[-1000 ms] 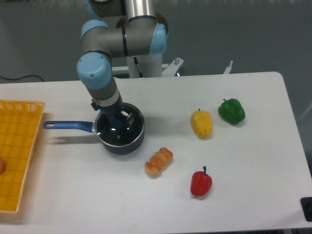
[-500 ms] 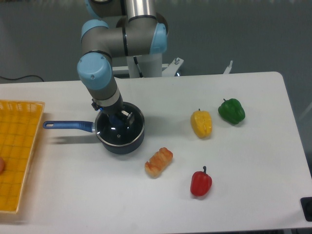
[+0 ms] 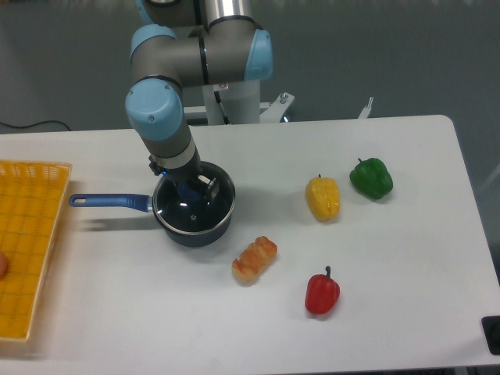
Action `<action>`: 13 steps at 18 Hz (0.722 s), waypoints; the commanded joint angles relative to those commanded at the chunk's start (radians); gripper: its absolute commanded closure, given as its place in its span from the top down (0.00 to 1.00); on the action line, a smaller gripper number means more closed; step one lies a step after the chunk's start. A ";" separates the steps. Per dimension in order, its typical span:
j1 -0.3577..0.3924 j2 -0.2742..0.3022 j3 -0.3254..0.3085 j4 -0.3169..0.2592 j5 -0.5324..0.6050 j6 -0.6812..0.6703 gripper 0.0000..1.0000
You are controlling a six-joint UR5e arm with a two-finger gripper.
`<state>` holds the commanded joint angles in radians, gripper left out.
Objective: Open the lid
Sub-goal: 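Lift the glass lid off the saucepan and carry it beside the pot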
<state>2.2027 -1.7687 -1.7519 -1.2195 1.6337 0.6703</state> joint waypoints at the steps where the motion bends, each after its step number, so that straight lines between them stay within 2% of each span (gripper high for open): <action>1: 0.014 0.000 0.008 0.000 -0.005 0.000 0.44; 13: 0.089 -0.002 0.061 0.000 -0.008 0.135 0.44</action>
<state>2.2917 -1.7702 -1.6905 -1.2195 1.6260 0.8052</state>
